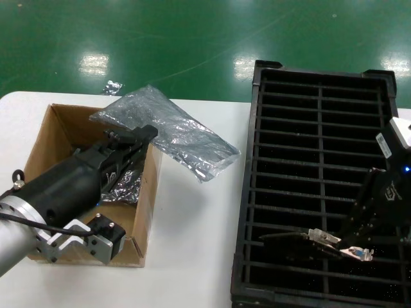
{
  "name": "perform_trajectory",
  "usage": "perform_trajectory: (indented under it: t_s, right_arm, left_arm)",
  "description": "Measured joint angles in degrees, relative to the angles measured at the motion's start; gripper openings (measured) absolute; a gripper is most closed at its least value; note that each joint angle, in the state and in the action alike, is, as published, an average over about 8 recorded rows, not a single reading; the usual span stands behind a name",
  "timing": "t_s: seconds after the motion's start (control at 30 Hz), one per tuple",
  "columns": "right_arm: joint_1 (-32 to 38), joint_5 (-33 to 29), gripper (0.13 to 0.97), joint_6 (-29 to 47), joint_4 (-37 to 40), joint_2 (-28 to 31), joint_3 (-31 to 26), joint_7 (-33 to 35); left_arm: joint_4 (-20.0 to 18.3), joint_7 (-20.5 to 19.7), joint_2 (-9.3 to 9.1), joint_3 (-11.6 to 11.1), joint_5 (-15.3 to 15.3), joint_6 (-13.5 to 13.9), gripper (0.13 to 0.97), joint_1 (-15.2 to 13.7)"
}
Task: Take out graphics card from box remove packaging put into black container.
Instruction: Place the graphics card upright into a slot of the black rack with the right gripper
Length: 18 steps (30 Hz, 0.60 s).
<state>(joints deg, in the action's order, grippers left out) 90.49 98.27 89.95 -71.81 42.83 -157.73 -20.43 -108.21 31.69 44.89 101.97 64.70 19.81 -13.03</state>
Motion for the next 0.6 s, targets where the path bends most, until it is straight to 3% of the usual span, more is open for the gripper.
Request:
perform_trajectory:
  t_s: [0.33, 0.6]
  right_arm:
    - [-0.6, 2.0, 0.158, 0.0, -2.5, 1.6, 0.0, -0.7]
    - [-1.1, 0.8, 0.158, 0.0, 0.2, 0.8, 0.0, 0.4]
  left_arm:
    - [0.0, 0.0, 0.0, 0.0, 0.0, 0.0, 0.139, 0.0]
    - [0.0, 0.0, 0.0, 0.0, 0.0, 0.0, 0.139, 0.0]
